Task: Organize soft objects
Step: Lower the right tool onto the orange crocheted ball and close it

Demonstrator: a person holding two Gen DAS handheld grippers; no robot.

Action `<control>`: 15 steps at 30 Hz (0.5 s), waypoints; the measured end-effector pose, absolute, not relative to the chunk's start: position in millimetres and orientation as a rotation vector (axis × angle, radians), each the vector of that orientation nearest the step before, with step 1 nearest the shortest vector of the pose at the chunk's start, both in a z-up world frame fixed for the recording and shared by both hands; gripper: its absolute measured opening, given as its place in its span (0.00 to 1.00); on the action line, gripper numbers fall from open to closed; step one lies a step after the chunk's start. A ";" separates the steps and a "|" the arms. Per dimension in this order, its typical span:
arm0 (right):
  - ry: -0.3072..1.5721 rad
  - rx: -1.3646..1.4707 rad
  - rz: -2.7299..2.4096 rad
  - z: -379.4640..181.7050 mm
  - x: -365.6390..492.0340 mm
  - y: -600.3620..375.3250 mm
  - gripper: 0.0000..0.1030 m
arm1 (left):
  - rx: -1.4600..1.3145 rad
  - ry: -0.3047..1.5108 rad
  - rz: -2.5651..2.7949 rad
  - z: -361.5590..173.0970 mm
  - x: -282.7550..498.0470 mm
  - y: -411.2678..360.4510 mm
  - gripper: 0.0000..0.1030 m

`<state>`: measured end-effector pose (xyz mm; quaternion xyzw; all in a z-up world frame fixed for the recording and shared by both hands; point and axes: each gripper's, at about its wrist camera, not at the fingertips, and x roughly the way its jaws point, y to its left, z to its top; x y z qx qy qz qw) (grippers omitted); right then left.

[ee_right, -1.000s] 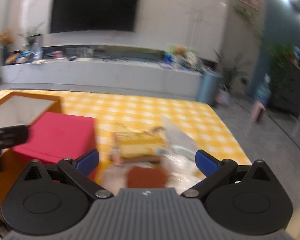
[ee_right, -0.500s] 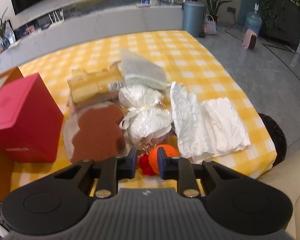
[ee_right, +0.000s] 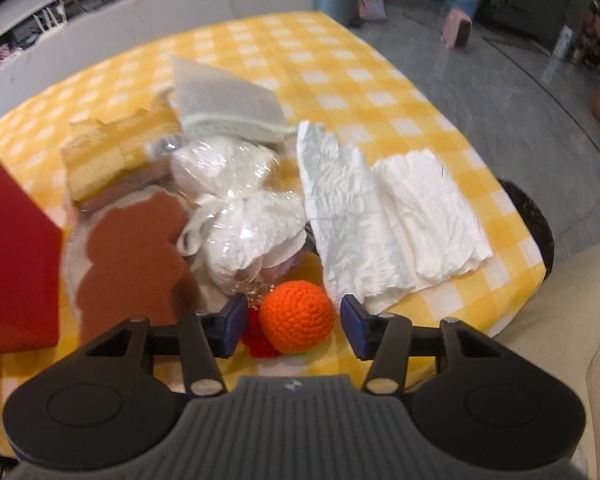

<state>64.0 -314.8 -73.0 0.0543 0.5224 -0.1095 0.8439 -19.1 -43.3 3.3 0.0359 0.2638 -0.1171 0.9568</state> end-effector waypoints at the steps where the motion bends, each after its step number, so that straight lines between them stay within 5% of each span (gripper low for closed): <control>1: 1.114 0.122 -0.230 -76.0 67.9 -314.7 0.50 | 0.079 0.537 -0.229 2.5 -18.4 -43.3 1.00; 6: 1.109 0.056 -0.193 -77.5 66.7 -303.1 0.40 | 0.081 0.549 -0.212 0.1 -16.1 -38.6 1.00; 15: 1.066 0.081 0.014 -55.6 31.6 -296.1 0.40 | 0.087 0.569 -0.194 -2.2 -12.7 -34.7 1.00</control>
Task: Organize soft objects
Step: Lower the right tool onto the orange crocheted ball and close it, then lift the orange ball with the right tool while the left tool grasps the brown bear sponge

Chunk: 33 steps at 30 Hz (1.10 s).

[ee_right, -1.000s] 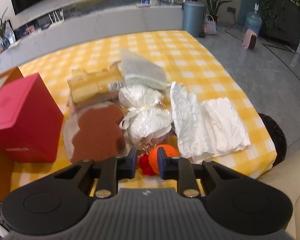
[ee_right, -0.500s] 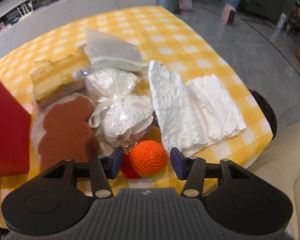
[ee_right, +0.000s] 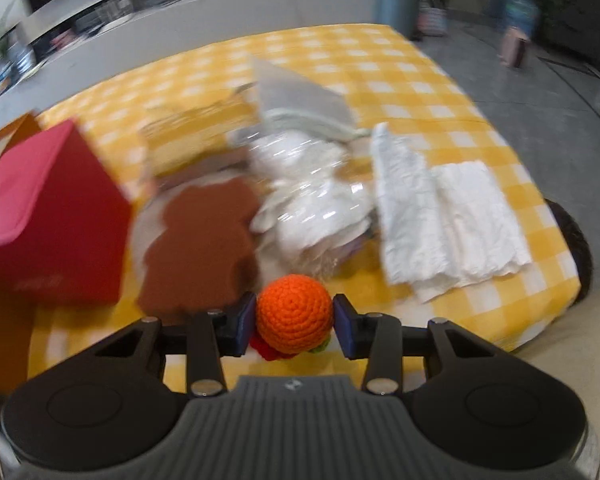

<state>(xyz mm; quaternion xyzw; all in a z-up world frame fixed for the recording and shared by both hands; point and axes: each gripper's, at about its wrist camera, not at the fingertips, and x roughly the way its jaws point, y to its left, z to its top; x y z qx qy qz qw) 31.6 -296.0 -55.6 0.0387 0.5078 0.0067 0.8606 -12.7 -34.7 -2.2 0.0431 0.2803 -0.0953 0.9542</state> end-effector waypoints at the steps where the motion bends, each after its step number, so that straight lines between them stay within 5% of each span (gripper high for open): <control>1: 1.083 0.054 0.040 -57.5 30.3 -291.7 0.40 | 0.090 0.573 -0.192 -2.9 -12.3 -34.7 1.00; 10: 1.146 -0.041 0.027 -74.3 40.2 -277.5 0.40 | 0.106 0.587 -0.194 -4.4 -11.4 -36.0 1.00; 20: 0.886 0.232 0.240 -30.0 16.4 -304.0 0.40 | 0.115 0.603 -0.228 5.0 -7.0 -46.2 1.00; 27: 0.480 0.166 -0.082 4.6 -6.2 -321.7 0.40 | 0.107 0.683 -0.277 17.6 6.3 -75.0 1.00; 33: 0.550 0.432 -0.111 -13.5 1.1 -353.9 0.40 | 0.193 0.768 -0.299 10.7 11.0 -111.5 1.00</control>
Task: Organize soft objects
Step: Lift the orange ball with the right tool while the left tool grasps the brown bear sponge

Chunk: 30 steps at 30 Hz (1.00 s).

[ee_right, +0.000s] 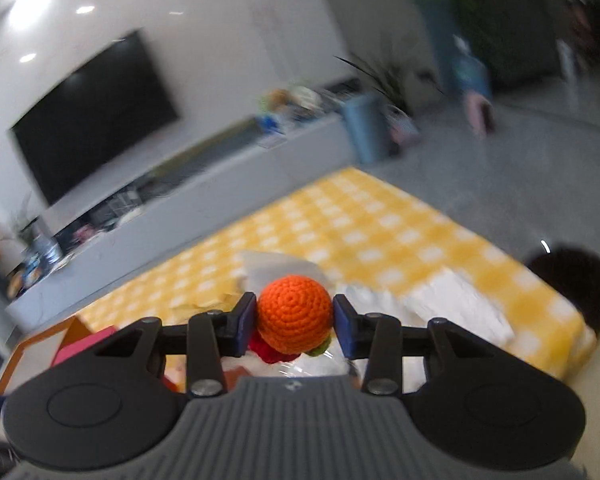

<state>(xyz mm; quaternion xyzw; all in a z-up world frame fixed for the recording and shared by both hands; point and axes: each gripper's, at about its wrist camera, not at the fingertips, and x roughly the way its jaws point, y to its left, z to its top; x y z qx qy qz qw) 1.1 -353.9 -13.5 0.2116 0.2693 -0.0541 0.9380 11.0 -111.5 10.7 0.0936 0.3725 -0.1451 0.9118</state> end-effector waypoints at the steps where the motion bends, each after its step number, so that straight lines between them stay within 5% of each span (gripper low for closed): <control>1: 0.553 0.435 -0.131 -14.1 1.6 -355.2 0.40 | 0.194 0.772 -0.302 9.6 11.6 -115.7 1.00; 13: 0.570 0.610 -0.041 -29.0 -2.8 -377.2 0.40 | 0.105 0.982 -0.353 -10.2 64.8 -152.1 1.00; 30: 0.566 0.627 0.003 -30.9 -1.6 -382.8 0.40 | 0.551 0.981 -0.246 -76.2 75.4 -206.7 1.00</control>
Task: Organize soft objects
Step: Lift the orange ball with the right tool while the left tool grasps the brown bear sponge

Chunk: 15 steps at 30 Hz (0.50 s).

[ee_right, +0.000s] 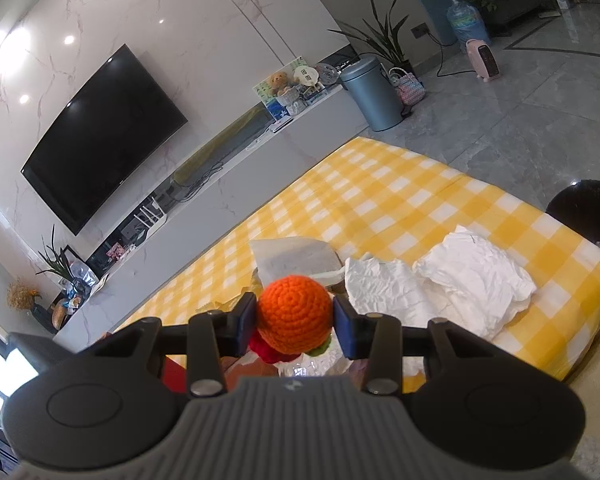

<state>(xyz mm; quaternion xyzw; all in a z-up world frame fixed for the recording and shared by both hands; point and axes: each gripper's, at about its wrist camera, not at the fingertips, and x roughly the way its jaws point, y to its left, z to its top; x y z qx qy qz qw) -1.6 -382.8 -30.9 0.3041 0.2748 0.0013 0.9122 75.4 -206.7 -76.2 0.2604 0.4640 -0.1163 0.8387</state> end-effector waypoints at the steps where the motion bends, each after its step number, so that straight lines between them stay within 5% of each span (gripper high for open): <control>1: 0.567 0.626 0.004 -31.0 -1.7 -382.7 0.40 | 0.564 0.985 -0.235 -79.1 76.4 -209.4 1.00; 15: 0.571 0.614 0.015 -30.9 -2.2 -379.8 0.40 | 0.519 1.091 -0.202 -98.7 103.7 -218.6 1.00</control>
